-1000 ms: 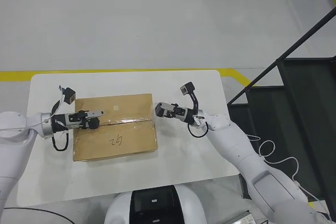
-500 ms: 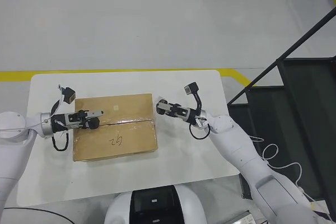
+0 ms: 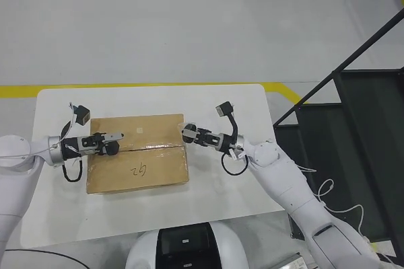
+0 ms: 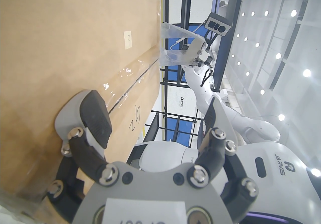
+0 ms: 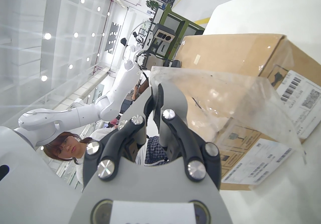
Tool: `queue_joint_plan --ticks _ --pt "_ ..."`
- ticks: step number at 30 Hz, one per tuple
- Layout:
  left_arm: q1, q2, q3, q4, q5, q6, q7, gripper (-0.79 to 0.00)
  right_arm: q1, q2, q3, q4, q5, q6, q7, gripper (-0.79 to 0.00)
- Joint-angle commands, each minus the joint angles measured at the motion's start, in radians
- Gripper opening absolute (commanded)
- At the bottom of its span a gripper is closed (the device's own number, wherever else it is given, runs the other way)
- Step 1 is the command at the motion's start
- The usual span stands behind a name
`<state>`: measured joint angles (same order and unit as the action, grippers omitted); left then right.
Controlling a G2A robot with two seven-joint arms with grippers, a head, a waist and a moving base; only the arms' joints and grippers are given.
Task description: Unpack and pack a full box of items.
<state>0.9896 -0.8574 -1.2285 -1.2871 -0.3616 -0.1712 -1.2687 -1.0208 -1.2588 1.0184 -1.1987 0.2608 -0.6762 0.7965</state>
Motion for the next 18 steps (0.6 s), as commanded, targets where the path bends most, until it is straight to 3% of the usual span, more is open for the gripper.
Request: queue_joint_plan --ticks 1,18 --pt "0.0 0.0 0.001 0.001 -0.001 0.001 0.0 0.0 0.013 -0.005 -0.018 0.001 0.001 0.017 0.006 -0.785" --pt "-0.001 -0.002 -0.008 0.011 -0.026 -0.011 0.009 0.0 0.133 -0.061 -0.159 0.124 -0.032 0.109 0.002 -0.785"
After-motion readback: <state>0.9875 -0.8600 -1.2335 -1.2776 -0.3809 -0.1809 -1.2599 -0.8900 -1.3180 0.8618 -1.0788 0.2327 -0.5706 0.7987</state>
